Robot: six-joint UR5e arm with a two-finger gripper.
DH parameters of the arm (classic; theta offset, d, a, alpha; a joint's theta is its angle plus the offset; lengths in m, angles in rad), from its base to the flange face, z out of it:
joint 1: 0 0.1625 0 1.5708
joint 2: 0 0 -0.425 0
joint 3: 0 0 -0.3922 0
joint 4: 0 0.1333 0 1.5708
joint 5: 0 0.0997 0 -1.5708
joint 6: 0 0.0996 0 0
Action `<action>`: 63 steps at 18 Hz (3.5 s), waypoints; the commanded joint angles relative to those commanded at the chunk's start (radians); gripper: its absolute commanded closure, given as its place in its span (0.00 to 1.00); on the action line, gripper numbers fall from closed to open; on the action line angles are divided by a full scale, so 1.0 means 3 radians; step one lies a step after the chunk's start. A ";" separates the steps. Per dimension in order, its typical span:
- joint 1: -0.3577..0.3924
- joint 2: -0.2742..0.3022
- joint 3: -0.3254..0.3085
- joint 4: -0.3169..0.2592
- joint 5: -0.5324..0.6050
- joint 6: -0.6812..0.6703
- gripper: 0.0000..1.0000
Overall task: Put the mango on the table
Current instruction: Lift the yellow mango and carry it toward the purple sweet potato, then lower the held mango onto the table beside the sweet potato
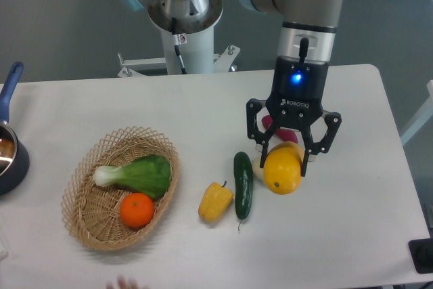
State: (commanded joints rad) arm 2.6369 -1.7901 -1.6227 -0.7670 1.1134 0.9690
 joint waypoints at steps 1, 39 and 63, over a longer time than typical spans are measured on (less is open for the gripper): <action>0.0000 -0.0010 -0.0067 0.0000 0.0133 0.0209 0.78; 0.0680 -0.0532 -0.0783 -0.0128 0.1269 0.1413 0.78; 0.0649 -0.0675 -0.0610 -0.0107 0.1295 0.1413 0.00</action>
State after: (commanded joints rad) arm 2.8317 -1.9927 -1.8056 -0.7992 1.5018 1.3928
